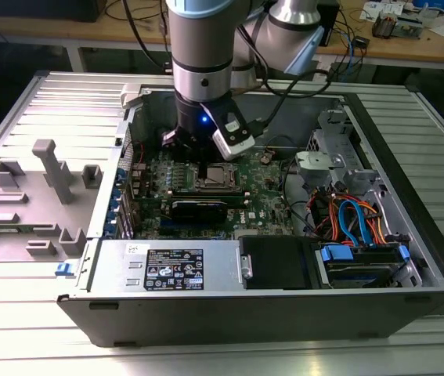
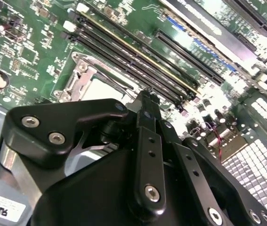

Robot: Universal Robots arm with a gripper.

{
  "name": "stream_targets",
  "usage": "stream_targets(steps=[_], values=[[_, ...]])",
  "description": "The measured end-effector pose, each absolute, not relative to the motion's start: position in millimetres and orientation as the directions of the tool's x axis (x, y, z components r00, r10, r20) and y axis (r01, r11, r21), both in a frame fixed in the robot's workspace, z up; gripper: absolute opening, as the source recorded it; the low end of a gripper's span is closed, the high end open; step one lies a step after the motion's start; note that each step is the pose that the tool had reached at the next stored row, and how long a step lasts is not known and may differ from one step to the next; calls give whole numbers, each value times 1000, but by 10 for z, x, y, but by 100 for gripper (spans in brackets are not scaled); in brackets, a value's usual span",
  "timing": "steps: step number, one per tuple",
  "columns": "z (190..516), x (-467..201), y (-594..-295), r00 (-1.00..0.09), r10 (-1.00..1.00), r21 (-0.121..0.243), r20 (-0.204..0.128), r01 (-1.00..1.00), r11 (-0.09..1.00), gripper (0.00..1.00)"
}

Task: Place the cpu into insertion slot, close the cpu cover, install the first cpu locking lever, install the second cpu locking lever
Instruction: 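Install the second cpu locking lever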

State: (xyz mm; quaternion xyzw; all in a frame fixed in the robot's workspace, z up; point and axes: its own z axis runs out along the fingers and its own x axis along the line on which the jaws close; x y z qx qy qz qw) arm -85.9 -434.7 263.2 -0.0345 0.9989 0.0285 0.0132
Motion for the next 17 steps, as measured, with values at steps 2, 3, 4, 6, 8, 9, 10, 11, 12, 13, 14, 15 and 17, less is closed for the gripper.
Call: stream_targets(steps=[2, 3, 4, 6, 8, 9, 10, 11, 12, 13, 14, 15, 17], values=[[2621, -850, -4347, -997, -68, 67, -29, -70, 995, 11], [2619, -850, -4348, -997, -68, 74, -28, -70, 995, 11], [2614, -836, -4348, -998, -68, 83, -18, -69, 994, 11], [2600, -814, -4353, -998, -67, 88, 1, -67, 994, 11], [2585, -788, -4353, -998, -67, 89, 14, -66, 994, 11], [2577, -773, -4353, -998, -67, 89, 19, -66, 994, 11], [2569, -760, -4353, -997, -67, 90, 22, -65, 994, 11], [2562, -752, -4353, -997, -68, 90, 25, -65, 994, 11], [2548, -750, -4354, -997, -67, 90, 28, -65, 994, 11], [2534, -750, -4356, -997, -67, 90, 29, -64, 994, 11], [2516, -750, -4356, -997, -67, 90, 30, -65, 994, 11], [2500, -751, -4357, -997, -68, 90, 30, -65, 994, 11], [2471, -762, -4366, -997, -67, 90, 30, -64, 994, 11]])
